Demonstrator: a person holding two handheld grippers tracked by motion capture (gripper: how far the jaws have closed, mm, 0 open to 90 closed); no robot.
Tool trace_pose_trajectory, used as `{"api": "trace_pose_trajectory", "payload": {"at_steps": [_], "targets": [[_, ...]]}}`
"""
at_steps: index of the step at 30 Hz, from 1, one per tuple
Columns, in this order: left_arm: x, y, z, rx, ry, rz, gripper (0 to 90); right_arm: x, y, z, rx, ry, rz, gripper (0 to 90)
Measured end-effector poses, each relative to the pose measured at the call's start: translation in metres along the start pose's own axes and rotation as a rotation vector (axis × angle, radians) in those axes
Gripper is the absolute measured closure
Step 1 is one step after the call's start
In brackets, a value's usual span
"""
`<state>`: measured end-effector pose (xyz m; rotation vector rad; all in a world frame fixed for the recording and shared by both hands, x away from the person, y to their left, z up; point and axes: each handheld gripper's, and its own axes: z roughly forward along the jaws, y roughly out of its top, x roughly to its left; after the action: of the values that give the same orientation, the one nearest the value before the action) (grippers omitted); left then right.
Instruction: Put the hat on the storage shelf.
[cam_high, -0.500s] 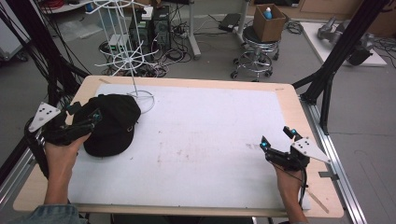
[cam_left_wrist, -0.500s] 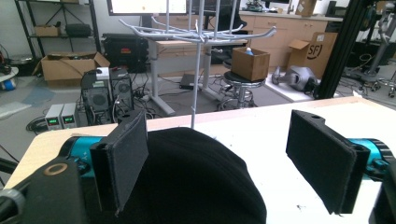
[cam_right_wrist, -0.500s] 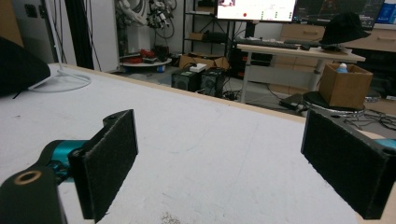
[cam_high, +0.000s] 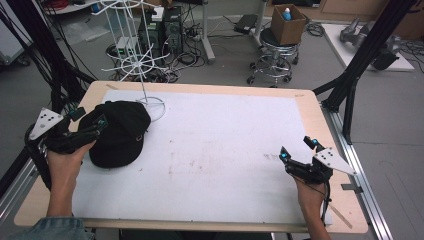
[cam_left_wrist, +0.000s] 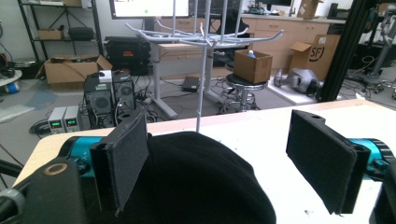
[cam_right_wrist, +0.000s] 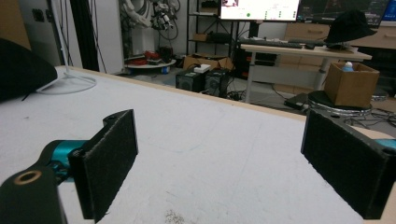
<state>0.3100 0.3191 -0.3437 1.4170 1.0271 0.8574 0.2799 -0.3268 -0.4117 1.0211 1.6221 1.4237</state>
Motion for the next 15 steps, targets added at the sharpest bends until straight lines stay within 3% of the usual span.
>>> {"api": "trace_pose_trajectory", "payload": {"at_steps": [6,9,15], "targets": [[0.009,-0.003,-0.001,-0.010,0.003,-0.007,21.5,0.004,0.000,0.005,0.007,0.015,-0.019,10.2],[0.016,-0.004,-0.001,-0.023,0.017,-0.016,21.5,0.005,0.000,0.005,0.013,0.029,-0.019,10.2],[0.035,-0.009,0.005,-0.030,0.005,-0.030,22.8,0.006,0.000,0.003,0.013,0.062,-0.029,10.2]]}}
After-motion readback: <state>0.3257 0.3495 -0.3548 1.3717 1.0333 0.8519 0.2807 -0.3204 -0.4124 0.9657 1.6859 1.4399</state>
